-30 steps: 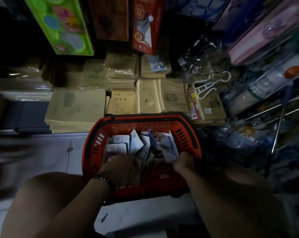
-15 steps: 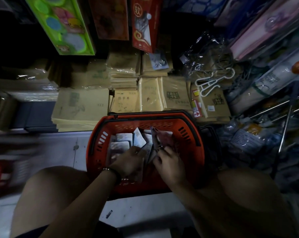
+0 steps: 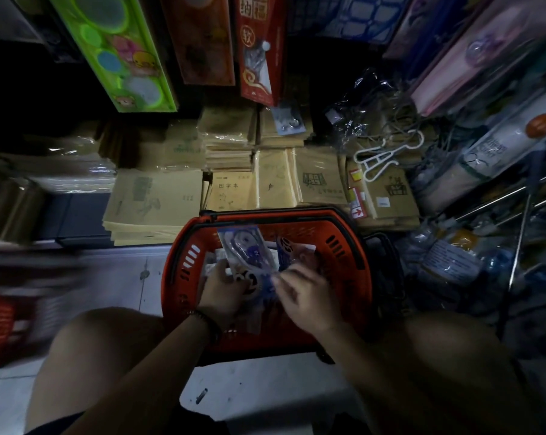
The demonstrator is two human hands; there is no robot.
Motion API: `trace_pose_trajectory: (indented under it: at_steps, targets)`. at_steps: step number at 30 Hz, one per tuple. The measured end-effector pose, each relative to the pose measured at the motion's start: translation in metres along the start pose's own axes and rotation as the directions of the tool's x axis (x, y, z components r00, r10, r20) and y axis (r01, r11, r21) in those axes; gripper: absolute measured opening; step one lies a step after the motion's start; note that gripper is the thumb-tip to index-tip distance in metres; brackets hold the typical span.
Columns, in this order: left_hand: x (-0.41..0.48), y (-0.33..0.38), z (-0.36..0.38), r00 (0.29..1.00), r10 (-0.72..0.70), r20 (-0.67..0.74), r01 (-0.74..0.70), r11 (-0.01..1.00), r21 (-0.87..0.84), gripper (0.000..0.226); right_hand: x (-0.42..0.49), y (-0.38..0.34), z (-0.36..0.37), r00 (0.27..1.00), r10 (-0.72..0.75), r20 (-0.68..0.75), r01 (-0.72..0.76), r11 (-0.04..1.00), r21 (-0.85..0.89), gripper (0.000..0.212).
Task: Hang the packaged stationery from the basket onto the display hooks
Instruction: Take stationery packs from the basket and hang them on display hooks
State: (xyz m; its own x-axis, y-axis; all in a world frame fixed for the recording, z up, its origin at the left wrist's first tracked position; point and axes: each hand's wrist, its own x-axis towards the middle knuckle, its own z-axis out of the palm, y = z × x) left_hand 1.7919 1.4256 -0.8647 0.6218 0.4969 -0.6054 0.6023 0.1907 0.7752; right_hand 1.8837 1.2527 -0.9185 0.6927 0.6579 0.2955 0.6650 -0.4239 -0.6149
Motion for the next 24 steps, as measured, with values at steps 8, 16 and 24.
trace_pose_trajectory:
  at_steps: [8, 16, 24]
  targets:
    - [0.019, 0.008, -0.02, 0.983, 0.179, -0.038, -0.155, 0.927, 0.343, 0.04, 0.041, 0.097, 0.022, 0.619, 0.683, 0.387, -0.668, 0.718, -0.199, 0.039]
    - [0.033, 0.019, -0.035, 0.942, 0.28, -0.185, -0.217, 0.929, 0.3, 0.024, 0.064, 0.128, 0.033, 0.581, 0.57, 0.582, -0.566, 0.796, -0.215, 0.071]
    - [0.047, 0.011, -0.034, 0.953, 0.285, -0.103, -0.253, 0.936, 0.246, 0.016, 0.072, 0.121, 0.028, 0.632, 0.454, 0.628, -0.456, 0.873, -0.171, 0.064]
